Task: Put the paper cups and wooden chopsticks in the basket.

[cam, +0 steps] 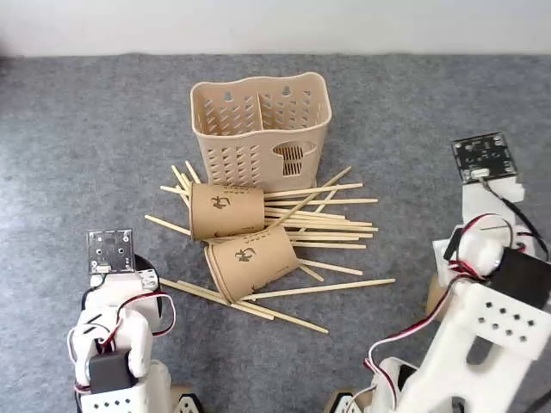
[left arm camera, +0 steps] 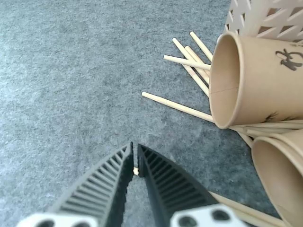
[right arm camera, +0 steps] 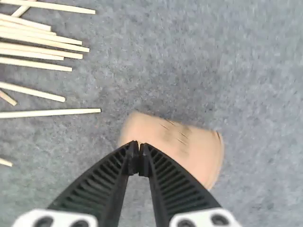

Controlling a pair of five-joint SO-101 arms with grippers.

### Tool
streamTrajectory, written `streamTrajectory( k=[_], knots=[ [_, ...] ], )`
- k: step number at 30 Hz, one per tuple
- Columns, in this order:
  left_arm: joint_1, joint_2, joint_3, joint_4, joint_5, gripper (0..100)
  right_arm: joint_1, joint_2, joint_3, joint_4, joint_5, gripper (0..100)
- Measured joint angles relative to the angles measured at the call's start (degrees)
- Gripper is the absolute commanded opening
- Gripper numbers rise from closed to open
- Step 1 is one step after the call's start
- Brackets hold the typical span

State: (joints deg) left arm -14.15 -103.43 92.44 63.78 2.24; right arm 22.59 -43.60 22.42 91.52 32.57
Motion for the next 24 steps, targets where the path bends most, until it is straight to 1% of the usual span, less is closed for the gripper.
streamTrajectory(
  k=[4,8,11,18,24],
  knots=[
    [0.0,0.0,0.0,0.0,0.0,2,-1.1,0.0,0.0,1.0,0.8,0.9],
    [0.0,0.0,0.0,0.0,0.0,2,-5.5,-0.3,0.0,4.8,0.9,0.9],
    [0.0,0.0,0.0,0.0,0.0,2,-7.4,-1.0,0.0,6.9,-1.8,0.9],
    [0.0,0.0,0.0,0.0,0.0,2,-7.5,-1.0,0.2,8.7,-8.0,1.4],
    [0.0,0.0,0.0,0.0,0.0,2,-2.8,-1.1,3.7,8.7,-11.3,1.3]
  ],
)
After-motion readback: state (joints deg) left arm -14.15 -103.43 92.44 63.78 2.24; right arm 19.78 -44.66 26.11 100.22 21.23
